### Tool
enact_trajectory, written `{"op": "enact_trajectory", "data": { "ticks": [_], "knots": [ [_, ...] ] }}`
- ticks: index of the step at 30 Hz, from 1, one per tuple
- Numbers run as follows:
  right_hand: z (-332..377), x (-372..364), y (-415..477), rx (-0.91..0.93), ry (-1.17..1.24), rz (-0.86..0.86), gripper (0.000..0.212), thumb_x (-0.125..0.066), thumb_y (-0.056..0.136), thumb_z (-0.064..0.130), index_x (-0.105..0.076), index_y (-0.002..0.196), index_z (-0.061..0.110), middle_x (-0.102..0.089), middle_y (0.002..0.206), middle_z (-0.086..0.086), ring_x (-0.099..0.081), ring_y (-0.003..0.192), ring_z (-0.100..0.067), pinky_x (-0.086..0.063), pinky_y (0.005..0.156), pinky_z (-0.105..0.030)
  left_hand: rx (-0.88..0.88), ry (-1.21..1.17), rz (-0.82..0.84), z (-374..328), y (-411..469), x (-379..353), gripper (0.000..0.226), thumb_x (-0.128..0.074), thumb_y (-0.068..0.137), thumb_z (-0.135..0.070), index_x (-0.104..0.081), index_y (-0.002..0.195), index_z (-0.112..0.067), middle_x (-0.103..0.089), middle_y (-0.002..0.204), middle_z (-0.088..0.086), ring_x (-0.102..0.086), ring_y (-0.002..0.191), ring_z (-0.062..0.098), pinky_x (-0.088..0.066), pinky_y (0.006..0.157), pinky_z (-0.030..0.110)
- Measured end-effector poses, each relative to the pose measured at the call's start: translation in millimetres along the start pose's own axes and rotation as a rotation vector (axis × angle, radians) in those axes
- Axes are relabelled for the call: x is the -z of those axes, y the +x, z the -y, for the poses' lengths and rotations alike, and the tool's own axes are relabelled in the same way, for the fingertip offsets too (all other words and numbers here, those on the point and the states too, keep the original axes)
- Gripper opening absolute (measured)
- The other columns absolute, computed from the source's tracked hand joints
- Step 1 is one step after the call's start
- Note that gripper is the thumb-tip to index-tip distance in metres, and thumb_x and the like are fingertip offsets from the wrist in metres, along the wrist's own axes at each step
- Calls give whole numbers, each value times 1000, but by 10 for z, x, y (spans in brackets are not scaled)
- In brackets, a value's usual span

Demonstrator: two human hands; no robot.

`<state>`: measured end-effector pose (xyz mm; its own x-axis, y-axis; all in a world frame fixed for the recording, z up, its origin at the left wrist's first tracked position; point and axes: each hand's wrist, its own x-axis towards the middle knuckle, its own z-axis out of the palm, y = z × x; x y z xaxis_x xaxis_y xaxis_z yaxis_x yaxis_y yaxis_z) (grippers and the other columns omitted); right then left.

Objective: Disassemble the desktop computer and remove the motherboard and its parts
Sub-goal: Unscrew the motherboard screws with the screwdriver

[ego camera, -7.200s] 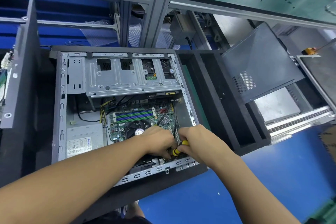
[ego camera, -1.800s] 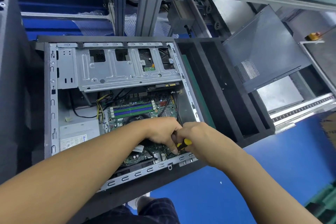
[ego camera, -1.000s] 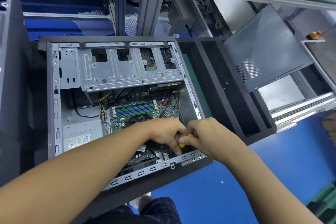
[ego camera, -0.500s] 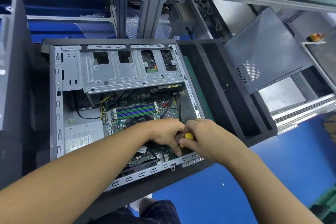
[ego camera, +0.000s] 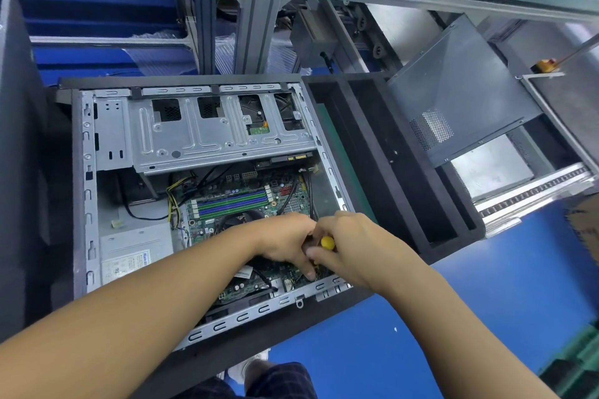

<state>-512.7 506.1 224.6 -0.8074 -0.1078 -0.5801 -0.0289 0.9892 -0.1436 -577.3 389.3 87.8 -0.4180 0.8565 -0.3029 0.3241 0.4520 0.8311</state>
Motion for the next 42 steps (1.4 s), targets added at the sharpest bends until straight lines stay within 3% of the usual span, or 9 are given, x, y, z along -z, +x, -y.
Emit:
{"op": "enact_trajectory", "data": {
  "ticks": [3, 9, 13, 17, 23, 28, 31, 38, 42],
  "knots": [
    [59, -24, 42, -88, -96, -8, 26, -57, 98, 34, -64, 111, 13, -55, 96, -5, -56, 74, -24, -45, 59, -29, 10, -13, 25, 10, 5, -8, 40, -89, 67, -37, -63, 93, -22, -68, 87, -4, -61, 79, 9, -49, 69, 26],
    [69, -3, 31, 57, -139, 58, 26, -63, 92, 8, -67, 115, 19, -51, 116, -2, -52, 88, -20, -45, 70, -30, 30, -65, 52, -7, -33, 94, 35, -88, 71, -31, -60, 57, -47, -59, 59, -30, -54, 55, -11, -36, 51, 7],
    [27, -14, -4, 21, 0, -2, 18, -64, 93, 25, -65, 111, 22, -51, 110, 1, -56, 94, -20, -51, 79, -33, 1, -35, 8, -9, -14, 42, 31, -90, 66, -37, -59, 66, -39, -61, 65, -17, -53, 59, -7, -38, 52, 11],
    [44, -48, 19, -70, -19, -50, 26, -59, 96, 35, -61, 109, 13, -59, 105, -6, -60, 84, -25, -50, 70, -34, 5, -27, -10, -22, -7, 16, 41, -90, 66, -39, -62, 90, -21, -68, 85, -5, -60, 76, 9, -49, 69, 28],
    [-7, -38, 16, -16, -35, -21, 24, -58, 92, 6, -65, 109, 22, -50, 109, -2, -59, 94, -26, -54, 77, -41, 42, -107, 42, 1, -57, 90, 32, -87, 74, -22, -60, 69, -38, -62, 63, -34, -57, 58, -15, -38, 53, 2],
    [-28, -69, 6, -10, 95, -57, 3, -62, 92, 27, -63, 95, 27, -47, 102, 4, -58, 90, -22, -52, 79, -39, 25, -60, -15, 14, -25, 23, 29, -89, 69, -31, -61, 67, -30, -63, 63, -20, -54, 56, -7, -35, 49, 10],
    [-40, -108, 49, -60, 59, -89, 21, -60, 95, 38, -59, 105, 20, -53, 104, 1, -58, 93, -23, -50, 75, -35, 9, -50, -43, 4, -10, 1, 36, -90, 67, -34, -62, 83, -18, -67, 77, -5, -54, 63, 1, -34, 52, 12],
    [-69, -123, 62, 20, 0, -58, 14, -59, 93, 11, -60, 103, 21, -47, 107, 0, -56, 92, -24, -51, 75, -38, 45, -111, 36, 1, -49, 75, 31, -86, 76, -19, -62, 68, -38, -63, 62, -30, -59, 61, -12, -40, 56, 3],
    [-69, -126, 44, 42, 72, -28, 9, -62, 91, 21, -60, 97, 26, -44, 107, 2, -53, 88, -19, -50, 75, -35, 25, -35, -16, -7, -32, 46, 34, -88, 71, -32, -58, 56, -36, -59, 59, -16, -52, 53, -3, -35, 49, 12]
  ]
}}
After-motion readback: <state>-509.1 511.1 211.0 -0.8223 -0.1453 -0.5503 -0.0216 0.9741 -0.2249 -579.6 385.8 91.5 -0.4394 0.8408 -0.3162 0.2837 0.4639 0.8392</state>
